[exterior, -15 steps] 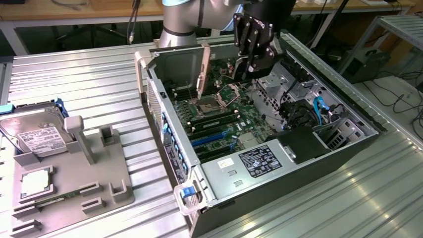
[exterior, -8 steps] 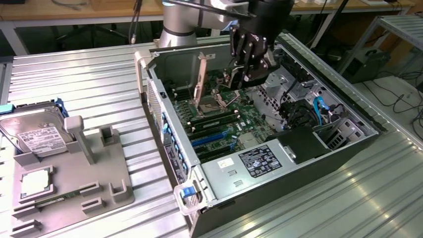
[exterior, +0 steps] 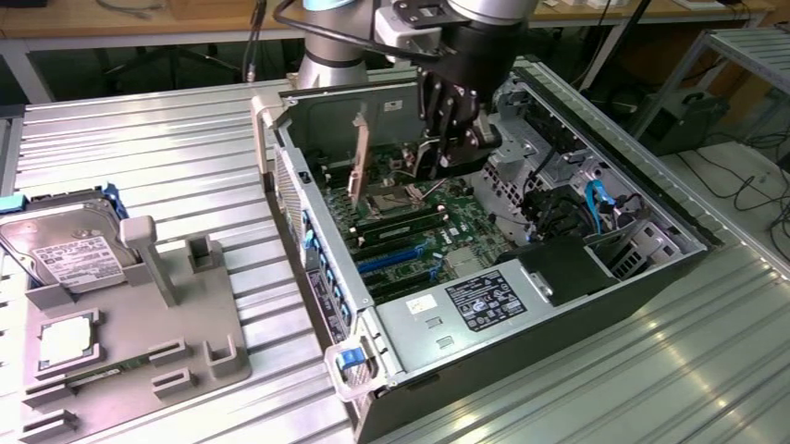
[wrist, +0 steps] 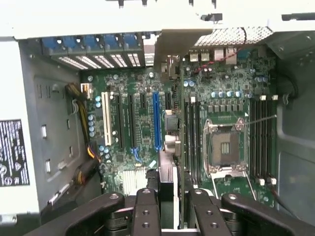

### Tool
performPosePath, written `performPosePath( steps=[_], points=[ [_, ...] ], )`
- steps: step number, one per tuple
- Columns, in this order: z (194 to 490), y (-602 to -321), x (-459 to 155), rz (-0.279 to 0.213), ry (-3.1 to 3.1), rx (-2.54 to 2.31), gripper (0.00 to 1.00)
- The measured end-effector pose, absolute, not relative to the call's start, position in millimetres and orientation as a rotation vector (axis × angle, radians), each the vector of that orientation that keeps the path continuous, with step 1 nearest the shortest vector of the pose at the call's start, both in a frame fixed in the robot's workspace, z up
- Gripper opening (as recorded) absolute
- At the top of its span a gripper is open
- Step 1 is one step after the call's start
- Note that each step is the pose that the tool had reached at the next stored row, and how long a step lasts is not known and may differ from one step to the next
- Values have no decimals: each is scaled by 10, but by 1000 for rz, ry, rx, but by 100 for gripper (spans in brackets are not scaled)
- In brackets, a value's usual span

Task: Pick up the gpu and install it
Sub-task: 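Insert the gpu into the slot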

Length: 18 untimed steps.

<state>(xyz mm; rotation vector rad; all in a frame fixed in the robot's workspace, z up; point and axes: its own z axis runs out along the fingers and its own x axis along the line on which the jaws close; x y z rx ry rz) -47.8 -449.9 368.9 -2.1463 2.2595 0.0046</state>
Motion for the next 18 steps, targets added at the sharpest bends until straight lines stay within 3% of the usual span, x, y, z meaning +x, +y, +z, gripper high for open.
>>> performPosePath(
  steps=[18],
  points=[
    [3244, -4509, -502, 5, 2225, -2182, 28]
  ],
)
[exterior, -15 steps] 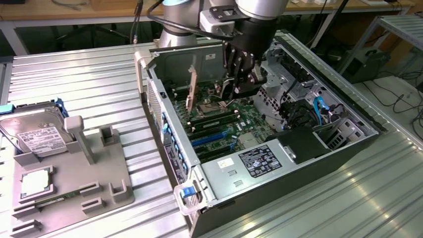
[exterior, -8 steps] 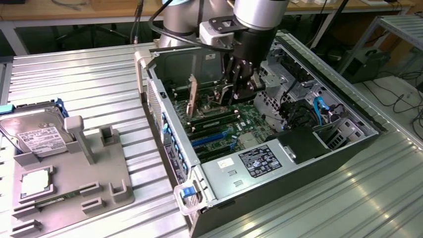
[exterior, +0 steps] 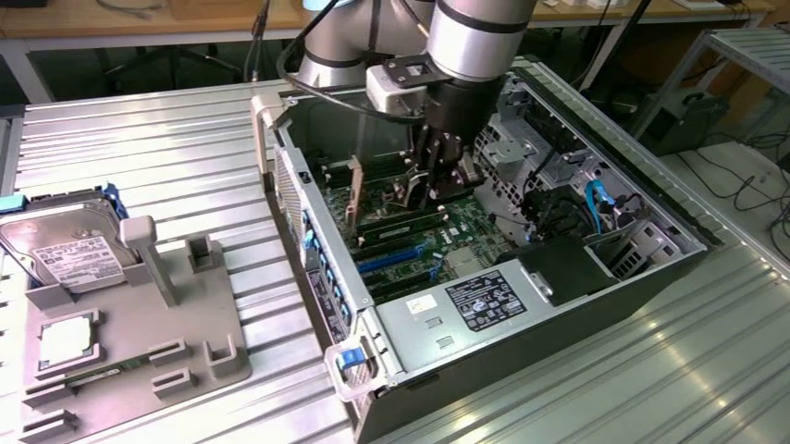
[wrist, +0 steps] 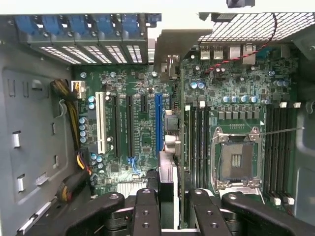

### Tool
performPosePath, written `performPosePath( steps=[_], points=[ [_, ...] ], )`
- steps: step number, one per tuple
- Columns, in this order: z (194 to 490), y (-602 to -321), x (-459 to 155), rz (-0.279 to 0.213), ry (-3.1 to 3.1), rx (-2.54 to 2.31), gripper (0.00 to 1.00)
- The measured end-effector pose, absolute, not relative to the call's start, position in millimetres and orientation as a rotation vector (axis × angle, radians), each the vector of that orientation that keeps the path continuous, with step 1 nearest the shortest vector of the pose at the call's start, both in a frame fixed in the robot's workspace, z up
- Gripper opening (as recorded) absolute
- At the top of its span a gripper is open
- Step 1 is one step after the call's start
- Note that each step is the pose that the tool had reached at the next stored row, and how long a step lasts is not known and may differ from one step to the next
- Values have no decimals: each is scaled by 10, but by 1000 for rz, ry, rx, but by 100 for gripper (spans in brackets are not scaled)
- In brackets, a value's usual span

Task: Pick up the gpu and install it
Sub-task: 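Insert the gpu into the slot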

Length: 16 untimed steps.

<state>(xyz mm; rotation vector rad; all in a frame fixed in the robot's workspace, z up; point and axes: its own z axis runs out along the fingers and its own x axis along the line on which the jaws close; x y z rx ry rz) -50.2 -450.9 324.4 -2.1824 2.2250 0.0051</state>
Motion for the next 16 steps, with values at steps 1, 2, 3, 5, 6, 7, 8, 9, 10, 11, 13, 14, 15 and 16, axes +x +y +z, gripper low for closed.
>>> performPosePath(
  steps=[1, 2, 3, 5, 6, 7, 8, 9, 10, 11, 13, 14, 15, 16],
  points=[
    [3225, -4509, -503, 5, 2225, -2182, 28],
    [3200, -4509, -514, 5, 2226, -2182, 28],
    [3170, -4509, -536, 5, 2225, -2182, 28],
    [3100, -4509, -545, 5, 2225, -2182, 28],
    [3089, -4509, -545, 5, 2226, -2182, 28],
    [3075, -4509, -545, 5, 2226, -2182, 28],
    [3071, -4509, -545, 5, 2225, -2182, 28],
    [3064, -4509, -546, 6, 2225, -2181, 28],
    [3042, -4512, -546, 7, 2226, -2182, 28],
    [3031, -4520, -546, 7, 2226, -2182, 28],
    [3000, -4529, -546, 9, 2226, -2182, 28],
    [2964, -4530, -546, 10, 2227, -2183, 28],
    [2922, -4530, -559, 10, 2227, -2183, 28],
    [2890, -4530, -559, 11, 2227, -2183, 28]
  ],
)
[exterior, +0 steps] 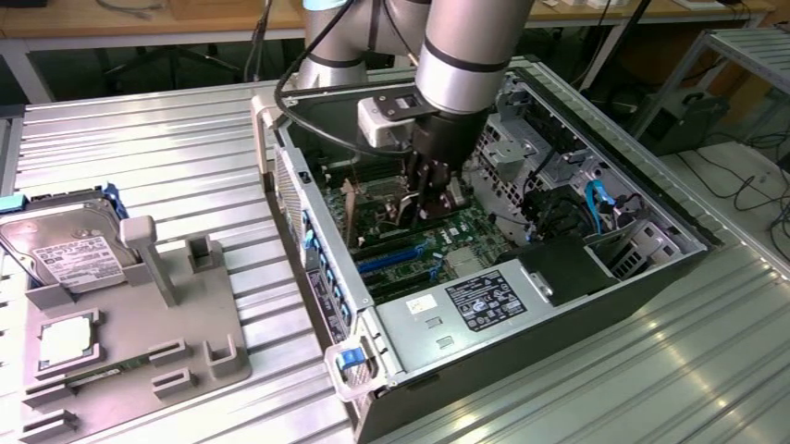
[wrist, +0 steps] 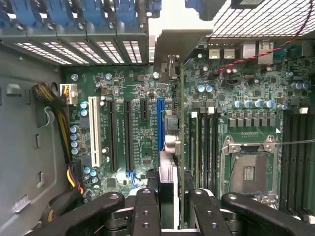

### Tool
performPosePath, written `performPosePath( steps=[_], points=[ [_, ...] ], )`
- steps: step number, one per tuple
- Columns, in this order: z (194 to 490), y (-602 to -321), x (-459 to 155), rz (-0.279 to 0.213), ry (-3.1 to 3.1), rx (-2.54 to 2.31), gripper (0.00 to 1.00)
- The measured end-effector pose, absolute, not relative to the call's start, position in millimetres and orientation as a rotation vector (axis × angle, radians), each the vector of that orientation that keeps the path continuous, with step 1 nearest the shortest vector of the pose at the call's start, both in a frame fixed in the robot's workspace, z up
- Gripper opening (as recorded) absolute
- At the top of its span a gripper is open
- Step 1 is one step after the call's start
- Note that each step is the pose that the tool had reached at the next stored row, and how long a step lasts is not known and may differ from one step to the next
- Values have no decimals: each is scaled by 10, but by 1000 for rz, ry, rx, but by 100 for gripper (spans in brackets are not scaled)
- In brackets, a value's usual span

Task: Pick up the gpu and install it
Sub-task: 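Insert the gpu into the slot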

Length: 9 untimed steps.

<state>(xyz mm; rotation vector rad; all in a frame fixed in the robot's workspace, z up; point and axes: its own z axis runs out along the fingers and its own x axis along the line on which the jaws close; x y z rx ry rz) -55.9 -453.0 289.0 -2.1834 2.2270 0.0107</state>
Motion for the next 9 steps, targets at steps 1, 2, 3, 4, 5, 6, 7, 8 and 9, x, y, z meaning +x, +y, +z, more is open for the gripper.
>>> performPosePath(
  steps=[1, 2, 3, 4, 5, 6, 7, 8, 9],
  points=[
    [2828, -4553, -560, 13, 2228, -2184, 28],
    [2811, -4554, -561, 13, 2228, -2184, 28],
    [2793, -4555, -563, 13, 2228, -2185, 28],
    [2780, -4555, -566, 12, 2227, -2185, 28],
    [2770, -4555, -568, 9, 2225, -2183, 28],
    [2758, -4555, -570, 4, 2222, -2182, 28],
    [2740, -4555, -572, -1, 2220, -2180, 28],
    [2686, -4556, -576, -2, 2219, -2180, 28],
    [2674, -4579, -578, -2, 2219, -2180, 28]
  ],
)
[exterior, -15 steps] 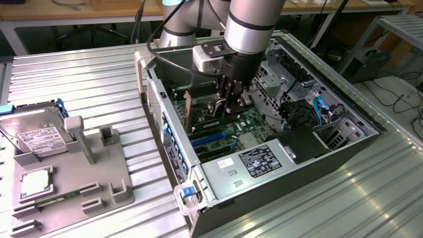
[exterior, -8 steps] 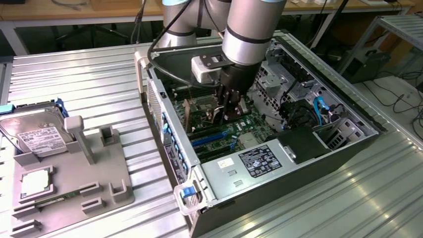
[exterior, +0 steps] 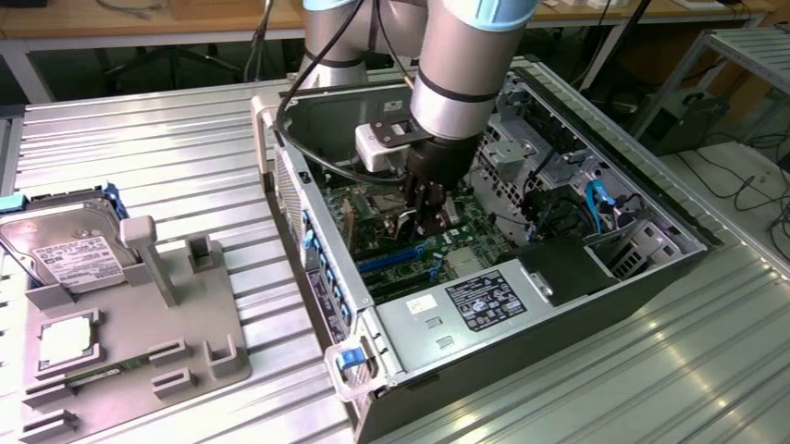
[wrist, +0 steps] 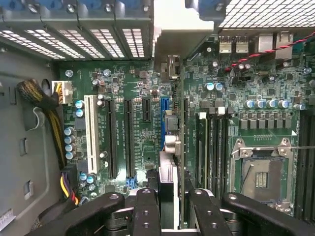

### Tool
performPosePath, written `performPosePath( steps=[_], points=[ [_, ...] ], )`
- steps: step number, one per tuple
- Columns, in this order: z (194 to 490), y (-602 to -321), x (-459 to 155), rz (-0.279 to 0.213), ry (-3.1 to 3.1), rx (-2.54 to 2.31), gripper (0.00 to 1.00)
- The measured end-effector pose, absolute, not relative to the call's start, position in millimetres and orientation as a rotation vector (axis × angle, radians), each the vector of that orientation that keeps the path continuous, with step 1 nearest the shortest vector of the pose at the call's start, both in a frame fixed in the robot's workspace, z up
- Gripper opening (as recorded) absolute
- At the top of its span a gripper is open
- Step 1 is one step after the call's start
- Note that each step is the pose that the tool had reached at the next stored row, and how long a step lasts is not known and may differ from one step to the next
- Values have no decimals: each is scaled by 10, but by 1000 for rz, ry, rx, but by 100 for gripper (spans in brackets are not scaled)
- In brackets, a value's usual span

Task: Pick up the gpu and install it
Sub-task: 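Insert the gpu into the slot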

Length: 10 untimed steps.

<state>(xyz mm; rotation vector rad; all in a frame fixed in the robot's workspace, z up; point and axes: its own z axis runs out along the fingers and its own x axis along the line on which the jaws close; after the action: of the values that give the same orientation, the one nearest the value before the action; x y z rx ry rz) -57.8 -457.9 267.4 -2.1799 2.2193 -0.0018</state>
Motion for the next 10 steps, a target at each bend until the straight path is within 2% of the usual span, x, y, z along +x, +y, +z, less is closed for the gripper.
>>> performPosePath(
  steps=[10],
  points=[
    [2497, -4631, -681, -2, 2219, -2180, 28]
  ],
)
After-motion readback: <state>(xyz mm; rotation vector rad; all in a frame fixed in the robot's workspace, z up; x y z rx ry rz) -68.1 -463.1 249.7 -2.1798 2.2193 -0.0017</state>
